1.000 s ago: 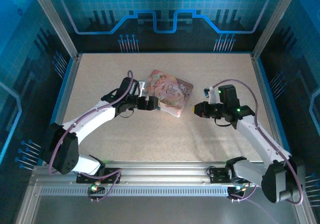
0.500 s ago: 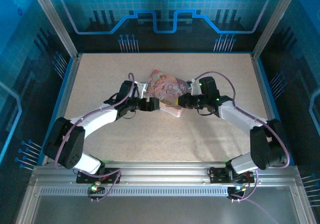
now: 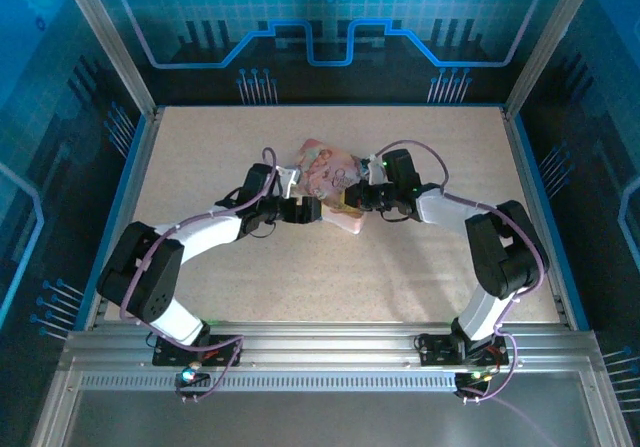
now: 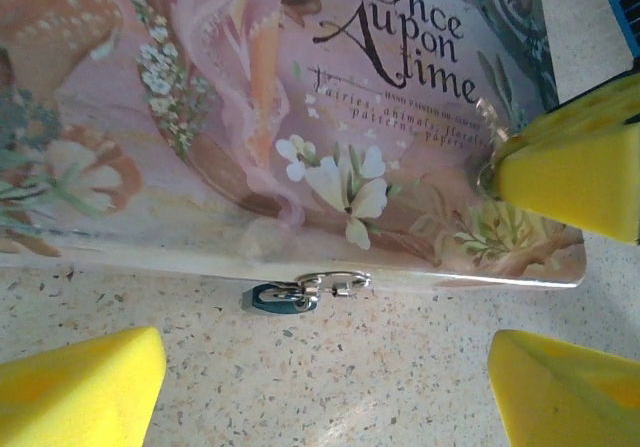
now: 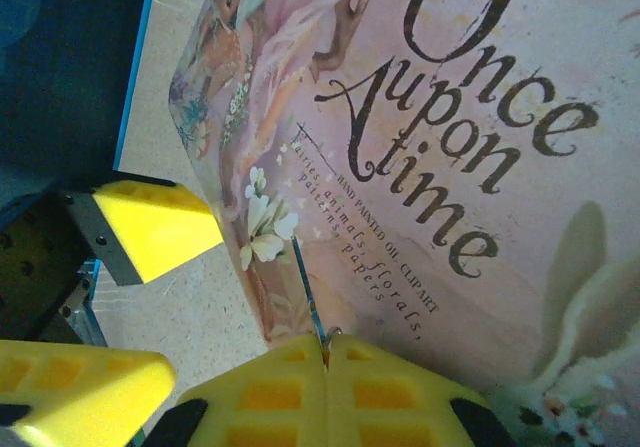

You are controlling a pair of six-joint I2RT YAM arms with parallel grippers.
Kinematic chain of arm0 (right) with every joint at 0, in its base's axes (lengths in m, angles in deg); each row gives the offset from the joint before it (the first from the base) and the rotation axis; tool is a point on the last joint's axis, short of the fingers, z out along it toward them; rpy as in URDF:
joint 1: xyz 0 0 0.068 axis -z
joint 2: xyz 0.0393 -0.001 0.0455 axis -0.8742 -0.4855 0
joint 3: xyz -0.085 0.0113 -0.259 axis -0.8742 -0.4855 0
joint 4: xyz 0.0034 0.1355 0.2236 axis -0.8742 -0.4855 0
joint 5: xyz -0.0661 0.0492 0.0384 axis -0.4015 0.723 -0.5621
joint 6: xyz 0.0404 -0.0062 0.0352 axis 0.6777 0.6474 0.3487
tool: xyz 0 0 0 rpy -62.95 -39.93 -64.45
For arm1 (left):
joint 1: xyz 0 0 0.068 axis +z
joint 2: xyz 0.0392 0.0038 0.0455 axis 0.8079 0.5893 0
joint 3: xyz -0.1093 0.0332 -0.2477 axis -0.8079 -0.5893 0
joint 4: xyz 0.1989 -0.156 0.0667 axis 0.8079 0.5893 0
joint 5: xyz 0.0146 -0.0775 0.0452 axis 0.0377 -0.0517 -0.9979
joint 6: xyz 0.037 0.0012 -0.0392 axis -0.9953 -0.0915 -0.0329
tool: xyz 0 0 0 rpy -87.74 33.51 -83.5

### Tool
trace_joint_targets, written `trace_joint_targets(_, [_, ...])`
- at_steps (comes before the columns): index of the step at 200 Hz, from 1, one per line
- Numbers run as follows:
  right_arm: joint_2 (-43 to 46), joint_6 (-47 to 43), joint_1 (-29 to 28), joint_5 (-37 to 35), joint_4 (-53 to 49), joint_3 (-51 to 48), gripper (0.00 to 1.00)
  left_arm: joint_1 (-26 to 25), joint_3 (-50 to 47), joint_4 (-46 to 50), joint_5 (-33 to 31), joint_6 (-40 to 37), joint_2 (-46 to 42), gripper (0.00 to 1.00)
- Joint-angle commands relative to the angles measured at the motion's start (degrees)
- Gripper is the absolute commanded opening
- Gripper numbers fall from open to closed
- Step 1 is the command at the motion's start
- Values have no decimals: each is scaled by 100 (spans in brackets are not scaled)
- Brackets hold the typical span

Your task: Unlock the padlock with the key

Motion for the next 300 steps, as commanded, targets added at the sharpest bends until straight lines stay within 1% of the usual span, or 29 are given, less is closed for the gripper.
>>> trace_joint_targets(1, [-182, -26, -66, -31, -28, 33, 0, 47, -82, -194, 201, -179, 175, 84])
trace_joint_targets(46, [-183, -160, -74, -197, -278, -121, 0, 36, -124, -477, 298, -178, 431, 82])
trace_joint_targets(87, [-174, -173, -75, -195, -285, -160, 0, 17, -289, -1030, 349, -102, 681, 75])
trace_joint_targets(123, [-165, -204, -72, -166, -280, -152, 0, 10, -428, -1459, 308, -95, 835, 72])
trace_joint_targets(156, [-183, -213, -74, -141, -282, -149, 0, -5, -444, -1645, 328, -79, 964, 67])
trace_joint_targets(248, [-249, -210, -83, -60, -240, -141, 0, -60, -275, -1629, 407, -128, 1216, 55])
trace_joint_targets(300, [-266, -203, -90, -52, -208, -143, 0, -95, -150, -1540, 385, -181, 1332, 51])
